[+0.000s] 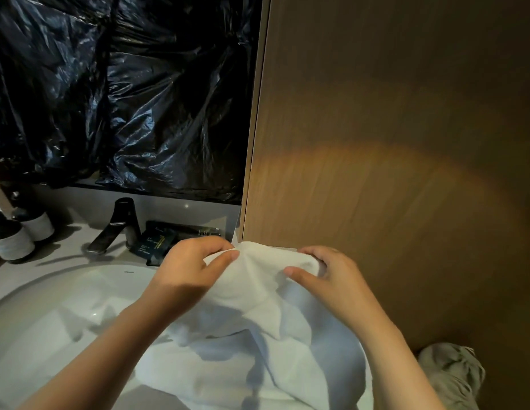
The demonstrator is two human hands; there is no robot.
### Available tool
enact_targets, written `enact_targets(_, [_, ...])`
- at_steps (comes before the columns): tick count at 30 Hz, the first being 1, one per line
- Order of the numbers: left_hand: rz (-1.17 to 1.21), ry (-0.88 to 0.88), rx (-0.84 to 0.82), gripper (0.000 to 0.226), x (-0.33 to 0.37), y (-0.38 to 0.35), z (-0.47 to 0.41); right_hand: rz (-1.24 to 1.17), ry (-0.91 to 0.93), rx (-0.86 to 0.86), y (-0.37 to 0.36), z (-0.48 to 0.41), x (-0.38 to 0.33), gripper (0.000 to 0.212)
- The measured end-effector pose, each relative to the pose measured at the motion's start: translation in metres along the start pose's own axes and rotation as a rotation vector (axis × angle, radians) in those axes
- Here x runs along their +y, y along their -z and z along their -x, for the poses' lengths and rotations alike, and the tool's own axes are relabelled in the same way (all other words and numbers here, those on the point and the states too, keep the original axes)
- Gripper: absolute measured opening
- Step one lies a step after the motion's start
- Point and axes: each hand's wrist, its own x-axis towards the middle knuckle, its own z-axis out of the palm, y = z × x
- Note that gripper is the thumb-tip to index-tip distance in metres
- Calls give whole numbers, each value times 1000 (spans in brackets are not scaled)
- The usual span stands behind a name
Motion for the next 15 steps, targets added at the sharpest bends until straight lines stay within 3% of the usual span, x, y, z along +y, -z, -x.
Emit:
enact_targets(1, [9,1,14,18,2,2,0,-14,6,-5,0,-1,-1,16])
enact_targets(4, [2,40,110,16,4,14,-7,-6,92,105,5,-5,-2,31])
enact_targets(8, [-90,49,196,14,3,35,-19,-48,168,302,25,-14,-4,11])
enact_targets(12, [-212,56,324,13,1,42,-26,67,141,309,34,-17,4,14])
enact_targets(15, [-282,122,332,15,-6,39,-24,116,50,265,30,-8,16,20])
